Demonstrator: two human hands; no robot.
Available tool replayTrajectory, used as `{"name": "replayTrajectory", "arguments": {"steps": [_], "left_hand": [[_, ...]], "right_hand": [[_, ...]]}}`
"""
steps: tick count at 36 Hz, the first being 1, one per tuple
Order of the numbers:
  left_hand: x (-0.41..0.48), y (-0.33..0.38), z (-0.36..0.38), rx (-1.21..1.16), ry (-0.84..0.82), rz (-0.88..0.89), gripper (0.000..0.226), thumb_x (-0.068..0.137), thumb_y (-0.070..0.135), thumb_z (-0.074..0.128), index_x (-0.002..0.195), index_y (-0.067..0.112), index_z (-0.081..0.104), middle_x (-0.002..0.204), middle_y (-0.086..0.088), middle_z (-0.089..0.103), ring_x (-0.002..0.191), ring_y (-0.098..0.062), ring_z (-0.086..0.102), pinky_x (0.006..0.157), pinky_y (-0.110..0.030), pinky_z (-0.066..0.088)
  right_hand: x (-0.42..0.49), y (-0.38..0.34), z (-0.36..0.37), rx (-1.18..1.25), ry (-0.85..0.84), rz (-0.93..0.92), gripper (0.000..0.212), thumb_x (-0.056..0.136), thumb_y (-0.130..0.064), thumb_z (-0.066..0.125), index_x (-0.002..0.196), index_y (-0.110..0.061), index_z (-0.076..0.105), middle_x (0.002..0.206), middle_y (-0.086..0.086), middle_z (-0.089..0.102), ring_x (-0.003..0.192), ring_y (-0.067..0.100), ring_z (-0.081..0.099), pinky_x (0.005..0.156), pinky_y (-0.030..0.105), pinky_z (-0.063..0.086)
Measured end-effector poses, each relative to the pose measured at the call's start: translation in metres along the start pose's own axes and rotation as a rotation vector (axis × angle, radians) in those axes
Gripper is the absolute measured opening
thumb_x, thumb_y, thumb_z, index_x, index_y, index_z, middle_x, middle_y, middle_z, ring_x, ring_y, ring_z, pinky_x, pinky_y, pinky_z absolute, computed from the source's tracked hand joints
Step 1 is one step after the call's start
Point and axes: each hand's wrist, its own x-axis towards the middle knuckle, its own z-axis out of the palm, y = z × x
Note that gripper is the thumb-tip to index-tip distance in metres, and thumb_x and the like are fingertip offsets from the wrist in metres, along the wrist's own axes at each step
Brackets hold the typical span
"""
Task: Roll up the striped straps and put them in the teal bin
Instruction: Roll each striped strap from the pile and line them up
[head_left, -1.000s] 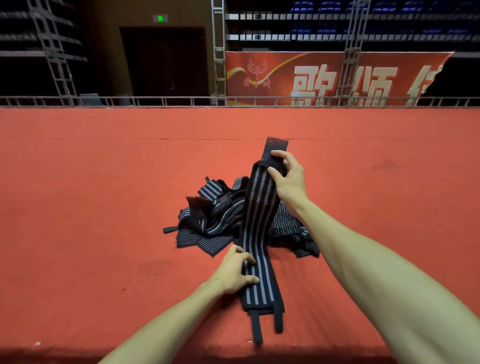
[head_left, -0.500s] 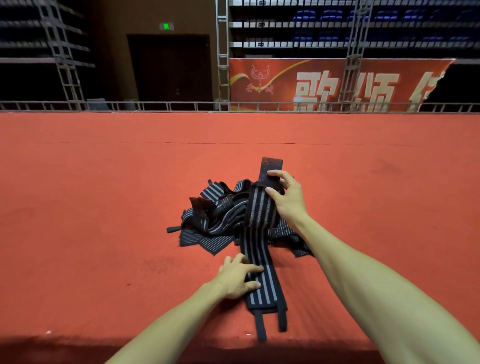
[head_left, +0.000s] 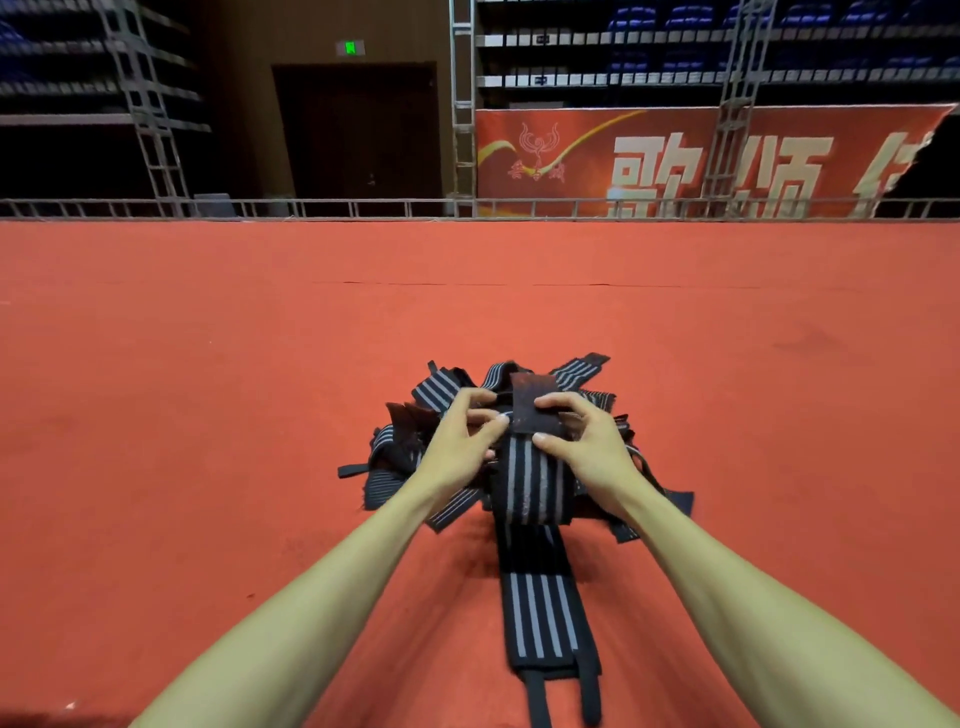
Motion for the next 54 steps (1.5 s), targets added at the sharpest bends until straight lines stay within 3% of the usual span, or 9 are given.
{"name": "replayTrajectory", "arguments": {"steps": [8, 12, 18, 22, 27, 37, 42, 50, 54], "left_hand": [[0.049, -0.018, 0.014, -0.017, 0.016, 0.103, 0.041, 0.093, 0.009, 0.062, 0.123, 0.033, 0.049, 0.101, -0.011, 0.068, 0.095, -0.020, 0.067, 0.084, -0.032, 0.055], [0.069, -0.026, 0.016, 0.038, 0.023, 0.140, 0.038, 0.091, 0.002, 0.062, 0.117, 0.029, 0.055, 0.104, -0.001, 0.063, 0.089, -0.007, 0.062, 0.078, -0.018, 0.049], [0.089, -0.036, 0.022, 0.091, 0.058, 0.194, 0.034, 0.089, 0.003, 0.065, 0.116, 0.024, 0.058, 0.110, 0.002, 0.064, 0.096, -0.010, 0.062, 0.089, -0.026, 0.053], [0.096, -0.034, 0.018, -0.008, 0.038, 0.174, 0.038, 0.091, 0.001, 0.064, 0.120, 0.025, 0.056, 0.095, 0.008, 0.064, 0.084, 0.002, 0.062, 0.079, -0.018, 0.053], [0.111, -0.038, 0.013, -0.045, 0.080, 0.155, 0.036, 0.088, 0.002, 0.069, 0.111, 0.027, 0.060, 0.075, 0.008, 0.070, 0.075, -0.006, 0.067, 0.074, -0.031, 0.056], [0.126, -0.048, 0.013, -0.007, 0.083, 0.187, 0.034, 0.084, 0.004, 0.074, 0.106, 0.029, 0.067, 0.084, 0.003, 0.074, 0.081, -0.008, 0.069, 0.078, -0.028, 0.055], [0.126, -0.050, 0.013, -0.086, 0.062, 0.151, 0.017, 0.085, 0.000, 0.072, 0.093, 0.014, 0.072, 0.086, 0.006, 0.075, 0.078, -0.003, 0.068, 0.069, -0.016, 0.049], [0.123, -0.046, 0.009, -0.069, 0.026, 0.272, 0.027, 0.087, -0.010, 0.063, 0.086, 0.015, 0.073, 0.078, 0.006, 0.074, 0.074, -0.003, 0.066, 0.069, -0.017, 0.050], [0.124, -0.045, 0.008, -0.003, 0.053, 0.352, 0.038, 0.077, -0.013, 0.057, 0.084, 0.020, 0.075, 0.085, -0.002, 0.073, 0.079, -0.006, 0.068, 0.075, -0.017, 0.050]], "right_hand": [[0.028, 0.033, -0.005, 0.089, -0.111, 0.027, 0.040, 0.078, 0.007, 0.074, 0.096, -0.028, 0.067, 0.105, -0.002, 0.071, 0.100, 0.016, 0.068, 0.092, 0.036, 0.053], [0.047, 0.044, -0.011, 0.027, -0.143, 0.042, 0.028, 0.083, -0.003, 0.075, 0.099, -0.026, 0.069, 0.107, -0.005, 0.071, 0.103, 0.011, 0.066, 0.091, 0.029, 0.052], [0.075, 0.053, -0.002, 0.065, 0.082, -0.012, 0.012, 0.091, -0.009, 0.067, 0.085, -0.015, 0.075, 0.086, -0.007, 0.075, 0.084, 0.002, 0.067, 0.075, 0.016, 0.050], [0.087, 0.059, -0.001, 0.073, 0.104, -0.018, 0.017, 0.086, -0.002, 0.071, 0.083, -0.018, 0.076, 0.087, -0.006, 0.076, 0.085, 0.006, 0.070, 0.079, 0.017, 0.053], [0.097, 0.065, 0.003, 0.092, 0.107, -0.038, 0.019, 0.083, 0.002, 0.073, 0.083, -0.017, 0.076, 0.086, -0.005, 0.076, 0.082, 0.006, 0.071, 0.075, 0.015, 0.052], [0.100, 0.067, 0.004, 0.091, 0.148, -0.086, 0.016, 0.078, 0.009, 0.074, 0.076, -0.006, 0.068, 0.072, -0.007, 0.071, 0.070, 0.004, 0.066, 0.067, 0.014, 0.050], [0.102, 0.066, 0.004, 0.100, 0.129, -0.076, 0.018, 0.078, 0.011, 0.073, 0.075, -0.006, 0.066, 0.070, -0.006, 0.070, 0.068, 0.004, 0.066, 0.067, 0.016, 0.051], [0.100, 0.061, 0.006, 0.053, 0.147, -0.083, 0.027, 0.080, 0.006, 0.073, 0.087, -0.015, 0.056, 0.078, -0.004, 0.071, 0.074, 0.013, 0.070, 0.070, 0.031, 0.055], [0.101, 0.061, 0.006, 0.075, 0.102, -0.098, 0.040, 0.085, 0.004, 0.068, 0.103, -0.030, 0.060, 0.104, 0.011, 0.071, 0.084, 0.021, 0.072, 0.078, 0.037, 0.057]]}}
